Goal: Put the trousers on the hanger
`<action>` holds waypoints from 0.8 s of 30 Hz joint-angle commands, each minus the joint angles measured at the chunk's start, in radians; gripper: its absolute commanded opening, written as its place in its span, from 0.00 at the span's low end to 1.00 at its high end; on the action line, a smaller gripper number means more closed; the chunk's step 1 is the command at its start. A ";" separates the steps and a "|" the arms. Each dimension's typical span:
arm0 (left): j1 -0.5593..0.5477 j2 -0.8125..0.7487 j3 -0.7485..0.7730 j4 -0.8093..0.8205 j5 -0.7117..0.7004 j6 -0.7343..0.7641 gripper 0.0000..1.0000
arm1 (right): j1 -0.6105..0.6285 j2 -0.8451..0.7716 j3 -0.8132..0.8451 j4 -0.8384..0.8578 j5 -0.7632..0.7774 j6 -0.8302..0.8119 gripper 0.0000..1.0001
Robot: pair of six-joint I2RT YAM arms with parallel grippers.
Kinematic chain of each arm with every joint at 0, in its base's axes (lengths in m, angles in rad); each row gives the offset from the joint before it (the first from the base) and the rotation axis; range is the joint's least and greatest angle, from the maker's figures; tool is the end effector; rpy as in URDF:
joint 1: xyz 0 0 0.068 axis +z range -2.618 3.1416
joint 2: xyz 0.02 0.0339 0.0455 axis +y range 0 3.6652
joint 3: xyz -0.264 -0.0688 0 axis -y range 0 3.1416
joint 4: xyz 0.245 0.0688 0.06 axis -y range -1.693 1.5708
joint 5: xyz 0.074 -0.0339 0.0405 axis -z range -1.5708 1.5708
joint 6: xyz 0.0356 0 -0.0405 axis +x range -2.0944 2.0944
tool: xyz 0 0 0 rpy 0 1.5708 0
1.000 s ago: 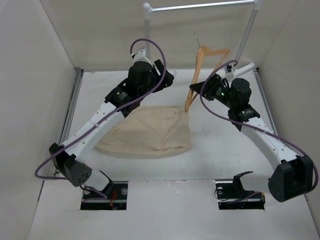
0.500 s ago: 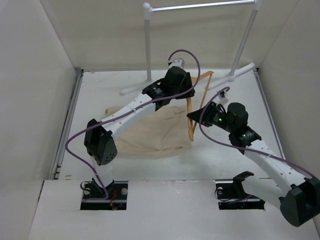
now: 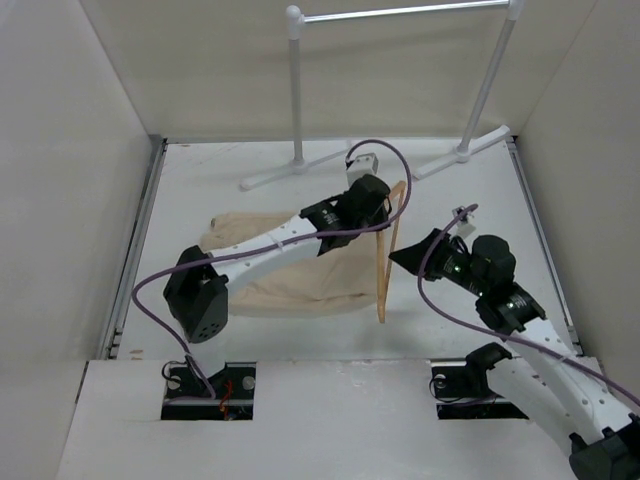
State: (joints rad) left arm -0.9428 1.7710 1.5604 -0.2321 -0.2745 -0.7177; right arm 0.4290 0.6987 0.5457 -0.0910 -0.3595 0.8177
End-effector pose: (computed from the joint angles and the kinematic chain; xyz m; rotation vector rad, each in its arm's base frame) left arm 0.2560 -0.3362 0.3333 0.0529 2.0840 -0.7762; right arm 0.1524 0.0835 0.2793 0.1050 1.9691 1.1788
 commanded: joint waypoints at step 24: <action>-0.144 -0.096 -0.597 0.619 -0.367 -0.313 0.00 | -0.006 0.675 0.135 0.195 0.183 -0.057 0.43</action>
State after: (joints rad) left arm -1.0939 1.6913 0.9810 0.2756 -0.6144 -0.9775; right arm 0.4034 1.3304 0.6334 -0.0448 -0.1684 0.7612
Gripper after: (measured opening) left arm 0.138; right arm 0.429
